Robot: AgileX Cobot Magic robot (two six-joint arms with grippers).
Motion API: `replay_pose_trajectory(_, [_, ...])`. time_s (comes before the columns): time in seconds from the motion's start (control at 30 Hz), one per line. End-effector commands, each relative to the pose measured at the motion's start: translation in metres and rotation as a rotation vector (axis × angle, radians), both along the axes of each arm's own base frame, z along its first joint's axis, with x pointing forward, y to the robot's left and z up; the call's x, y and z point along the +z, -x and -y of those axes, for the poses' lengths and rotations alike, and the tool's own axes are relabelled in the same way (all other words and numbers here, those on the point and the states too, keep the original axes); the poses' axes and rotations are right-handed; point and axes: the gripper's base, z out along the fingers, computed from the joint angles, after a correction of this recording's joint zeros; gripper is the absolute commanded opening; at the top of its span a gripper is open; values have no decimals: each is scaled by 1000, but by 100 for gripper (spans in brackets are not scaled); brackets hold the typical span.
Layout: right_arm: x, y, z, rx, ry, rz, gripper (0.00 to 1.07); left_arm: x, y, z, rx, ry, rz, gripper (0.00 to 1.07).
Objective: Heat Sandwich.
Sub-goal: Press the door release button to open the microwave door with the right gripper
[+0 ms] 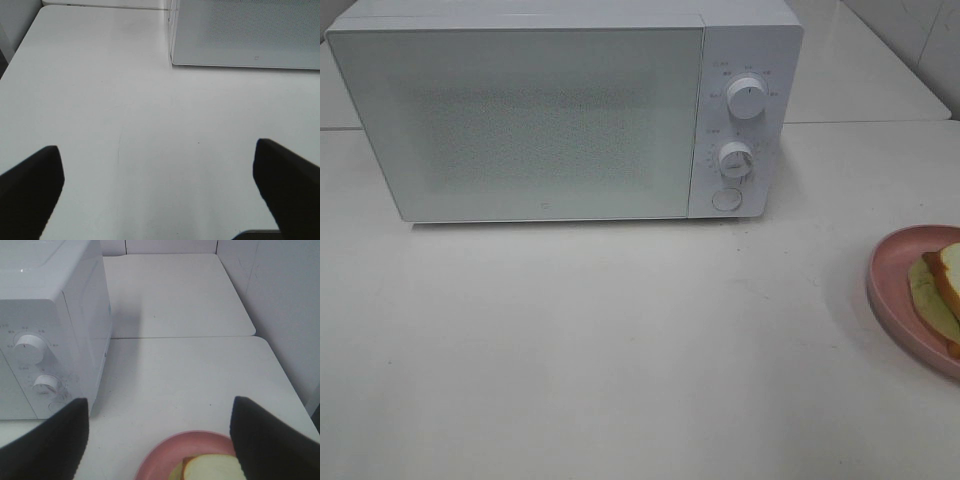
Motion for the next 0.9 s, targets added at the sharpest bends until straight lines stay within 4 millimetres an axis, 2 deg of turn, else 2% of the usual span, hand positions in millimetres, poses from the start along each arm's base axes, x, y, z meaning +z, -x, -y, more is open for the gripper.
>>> replay_pose_trajectory(0.03, [2,-9,1,-5,-8,41,75,0,3,0,3,8,33,98])
replay_pose_trajectory(0.17, [0,-20,0,-1,-9,60,75,0,3,0,3,8,33,98])
replay_pose_trajectory(0.3, [-9,-43,0,5,-10,71,75,0,3,0,3,8,33,98])
replay_pose_trajectory(0.6, [-27,-73,-1,15,-12,64,75,0,3,0,3,8,33,98])
replay_pose_trajectory(0.9, [-55,-80,-2,33,-17,208,75,0,3,0,3,8,33,98])
